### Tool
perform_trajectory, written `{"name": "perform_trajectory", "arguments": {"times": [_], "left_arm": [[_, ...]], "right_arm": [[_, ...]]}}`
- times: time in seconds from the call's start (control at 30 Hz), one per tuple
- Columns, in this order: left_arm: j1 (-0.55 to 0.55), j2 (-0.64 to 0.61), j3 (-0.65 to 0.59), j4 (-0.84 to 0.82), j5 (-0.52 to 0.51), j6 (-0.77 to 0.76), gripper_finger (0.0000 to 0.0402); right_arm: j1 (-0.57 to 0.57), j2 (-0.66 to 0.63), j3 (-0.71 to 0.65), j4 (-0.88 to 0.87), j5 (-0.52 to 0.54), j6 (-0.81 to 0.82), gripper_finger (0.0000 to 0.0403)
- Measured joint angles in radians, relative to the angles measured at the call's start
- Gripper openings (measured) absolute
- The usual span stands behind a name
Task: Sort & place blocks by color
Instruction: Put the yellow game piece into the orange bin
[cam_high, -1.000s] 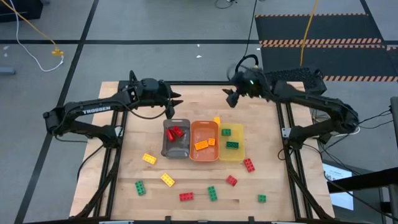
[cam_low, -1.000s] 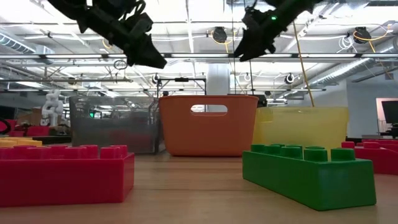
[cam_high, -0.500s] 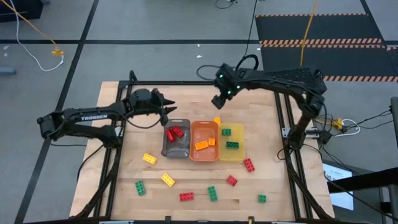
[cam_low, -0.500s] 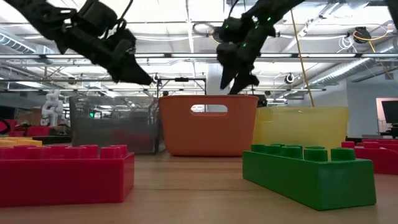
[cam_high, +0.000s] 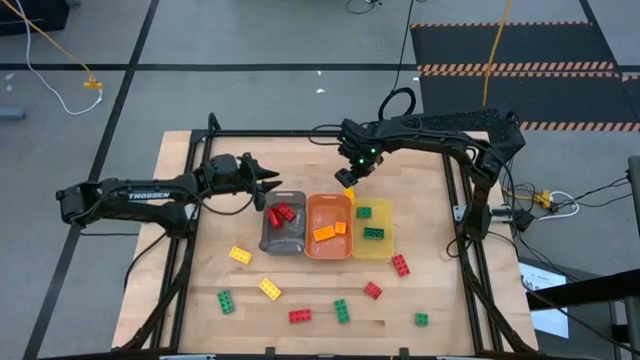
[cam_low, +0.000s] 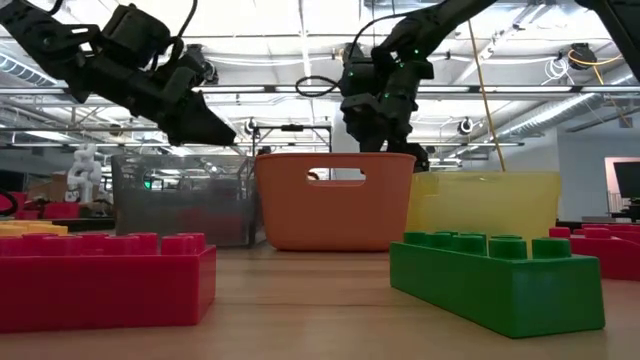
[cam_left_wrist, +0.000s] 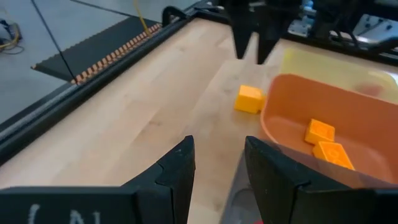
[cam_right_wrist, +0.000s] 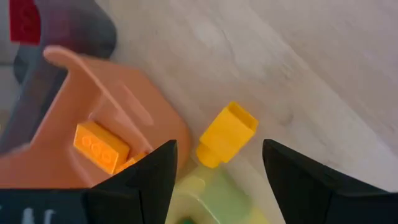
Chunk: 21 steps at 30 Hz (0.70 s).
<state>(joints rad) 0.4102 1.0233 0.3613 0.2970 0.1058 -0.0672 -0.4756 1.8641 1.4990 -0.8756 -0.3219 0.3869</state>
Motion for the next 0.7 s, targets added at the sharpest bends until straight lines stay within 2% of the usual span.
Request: {"name": "perform_trajectory", "arguments": {"times": [0.2,0.47,0.7], "left_arm": [[-0.04,0.0,-0.011,-0.001,-0.031,-0.005,0.0143],[-0.087,0.0,-0.011,0.0,-0.032,0.015,0.0143],[-0.106,0.0,-0.011,-0.018,-0.032,0.05,0.0143]], "right_arm": [[0.007,0.028,0.0,0.011,0.006,0.09,0.0226],[0.024,0.116,0.0,0.026,0.004,0.127,0.0226],[0.022,0.119,0.0,0.085,0.011,0.177,0.0226]]}}
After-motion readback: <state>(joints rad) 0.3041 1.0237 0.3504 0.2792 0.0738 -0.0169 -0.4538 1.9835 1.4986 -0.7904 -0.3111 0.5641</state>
